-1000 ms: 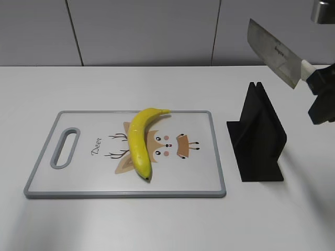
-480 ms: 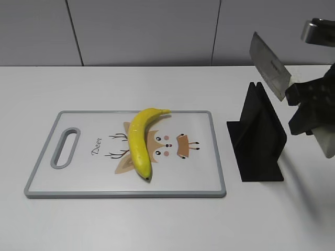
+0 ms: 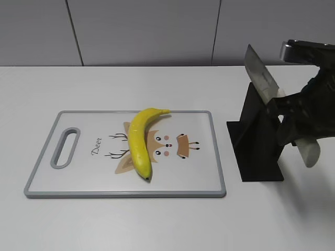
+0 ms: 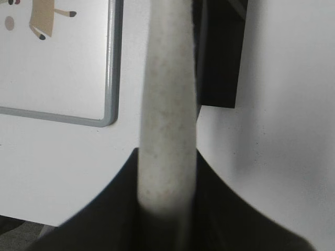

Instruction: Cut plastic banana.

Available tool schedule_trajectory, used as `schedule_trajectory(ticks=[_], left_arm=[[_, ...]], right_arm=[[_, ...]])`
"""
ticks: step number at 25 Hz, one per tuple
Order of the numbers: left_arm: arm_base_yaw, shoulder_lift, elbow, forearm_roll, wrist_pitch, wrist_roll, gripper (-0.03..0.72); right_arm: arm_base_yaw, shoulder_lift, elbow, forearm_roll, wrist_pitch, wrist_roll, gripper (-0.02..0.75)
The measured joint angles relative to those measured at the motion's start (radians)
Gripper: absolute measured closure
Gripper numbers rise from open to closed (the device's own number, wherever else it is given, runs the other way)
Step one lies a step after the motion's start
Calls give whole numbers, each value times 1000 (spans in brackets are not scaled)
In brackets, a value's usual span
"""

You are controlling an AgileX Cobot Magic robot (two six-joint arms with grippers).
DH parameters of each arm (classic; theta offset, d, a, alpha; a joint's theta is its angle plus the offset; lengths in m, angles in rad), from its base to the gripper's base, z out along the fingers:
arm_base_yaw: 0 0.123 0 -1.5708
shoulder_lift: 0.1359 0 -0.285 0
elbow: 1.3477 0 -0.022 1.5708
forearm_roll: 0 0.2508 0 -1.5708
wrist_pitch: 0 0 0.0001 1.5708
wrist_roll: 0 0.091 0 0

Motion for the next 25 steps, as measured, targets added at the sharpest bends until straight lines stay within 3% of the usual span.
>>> schedule_trajectory(ticks=[6, 25], left_arm=[[0, -103, 8, -5, 4, -1, 123], [0, -104, 8, -8, 4, -1, 136]], right_arm=[[47, 7, 0, -95, -8, 122, 559], [55, -1, 0, -124, 39, 227, 559]])
